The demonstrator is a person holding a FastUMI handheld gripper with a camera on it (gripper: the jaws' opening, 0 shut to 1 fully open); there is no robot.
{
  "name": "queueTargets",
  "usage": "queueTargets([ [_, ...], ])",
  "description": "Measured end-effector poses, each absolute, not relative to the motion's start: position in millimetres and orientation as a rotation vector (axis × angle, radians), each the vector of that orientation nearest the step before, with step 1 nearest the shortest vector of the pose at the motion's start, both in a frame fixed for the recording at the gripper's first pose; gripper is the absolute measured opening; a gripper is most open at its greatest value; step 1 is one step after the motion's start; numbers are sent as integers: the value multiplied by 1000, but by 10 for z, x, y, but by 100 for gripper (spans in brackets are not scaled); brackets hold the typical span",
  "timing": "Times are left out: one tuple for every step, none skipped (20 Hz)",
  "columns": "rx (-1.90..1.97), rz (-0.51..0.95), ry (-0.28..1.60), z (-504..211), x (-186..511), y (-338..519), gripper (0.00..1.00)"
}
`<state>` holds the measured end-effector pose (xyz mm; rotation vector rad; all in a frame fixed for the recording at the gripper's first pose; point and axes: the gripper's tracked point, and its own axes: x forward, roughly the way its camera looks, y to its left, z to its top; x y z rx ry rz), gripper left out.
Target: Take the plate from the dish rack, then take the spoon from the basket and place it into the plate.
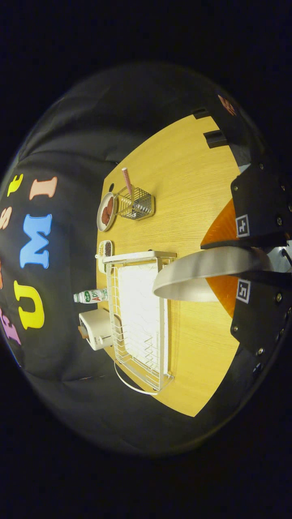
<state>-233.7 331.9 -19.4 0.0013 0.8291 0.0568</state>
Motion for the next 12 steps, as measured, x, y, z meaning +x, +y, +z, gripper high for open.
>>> queueTargets([
  [36,60,840,-223,-2326,3332,23],
  [71,69,846,-265,-2317,3341,23],
  [107,80,854,-295,-2291,3355,23],
  [138,92,862,-341,-2282,3367,23],
  [171,103,866,-369,-2254,3374,23],
  [204,116,870,-405,-2246,3388,23],
  [237,130,870,-457,-2211,3413,23],
  [262,141,870,-495,-2181,3431,24],
  [280,149,875,-543,-2170,3423,25],
  [286,148,882,-625,-2165,3411,25],
  [310,155,887,-688,-2161,3414,27],
  [335,162,895,-731,-2174,3434,30],
])
